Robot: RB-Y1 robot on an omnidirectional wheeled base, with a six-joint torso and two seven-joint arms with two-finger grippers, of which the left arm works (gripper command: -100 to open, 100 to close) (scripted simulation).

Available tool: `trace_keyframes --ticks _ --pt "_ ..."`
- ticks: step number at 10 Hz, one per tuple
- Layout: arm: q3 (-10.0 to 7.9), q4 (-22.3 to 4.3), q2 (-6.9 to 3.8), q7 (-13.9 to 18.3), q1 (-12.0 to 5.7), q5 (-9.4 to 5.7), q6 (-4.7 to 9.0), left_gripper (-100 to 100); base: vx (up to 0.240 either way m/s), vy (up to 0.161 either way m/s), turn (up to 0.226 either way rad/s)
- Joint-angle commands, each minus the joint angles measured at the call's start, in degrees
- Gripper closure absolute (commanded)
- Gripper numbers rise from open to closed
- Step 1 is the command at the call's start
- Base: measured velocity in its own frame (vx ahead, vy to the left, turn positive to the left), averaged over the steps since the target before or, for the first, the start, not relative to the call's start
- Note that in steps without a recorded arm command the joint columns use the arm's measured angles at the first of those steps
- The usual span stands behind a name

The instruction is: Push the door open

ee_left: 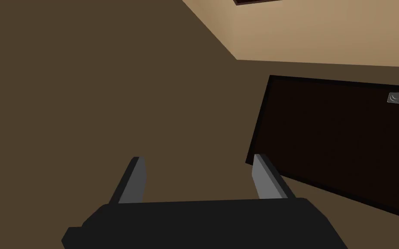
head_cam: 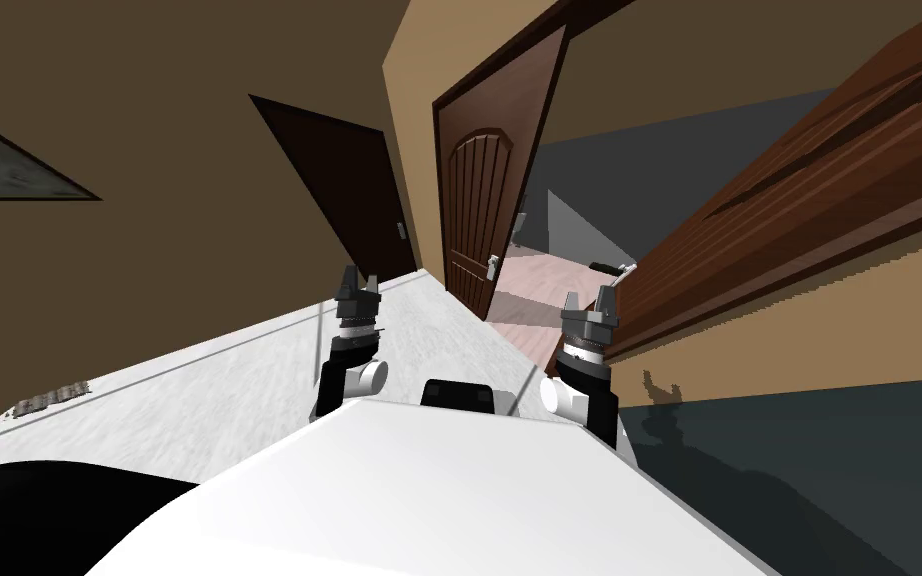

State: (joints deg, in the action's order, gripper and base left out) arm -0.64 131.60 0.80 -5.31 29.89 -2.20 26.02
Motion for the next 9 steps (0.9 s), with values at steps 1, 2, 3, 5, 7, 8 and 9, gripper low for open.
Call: trace_keyframes --ticks 1,2,3,5,7,8,9 --pt "0.53 -1.9 -0.44 0.3 -1.13 0.12 -0.17 -100 0.155 0.098 -0.037" --pt "0.73 -2.6 -0.59 0.4 -1.57 0.17 -0.23 -100 0.117 0.014 -0.096" --pt "1.15 -4.2 -0.90 0.6 -2.48 0.26 -0.37 -100 0.113 -0.020 -0.053" --pt "1.73 -6.3 -1.25 0.9 -3.73 0.39 -0.55 -100 0.114 -0.018 -0.047" --pt "2.73 -9.9 -1.79 1.5 -5.87 0.62 -0.86 -100 0.133 0.011 -0.075" --pt "3.09 -11.2 -1.97 1.7 -6.65 0.70 -0.98 -100 0.114 0.011 -0.070" --pt "3.46 -12.5 -2.15 1.9 -7.45 0.78 -1.09 -100 0.101 0.034 -0.058"
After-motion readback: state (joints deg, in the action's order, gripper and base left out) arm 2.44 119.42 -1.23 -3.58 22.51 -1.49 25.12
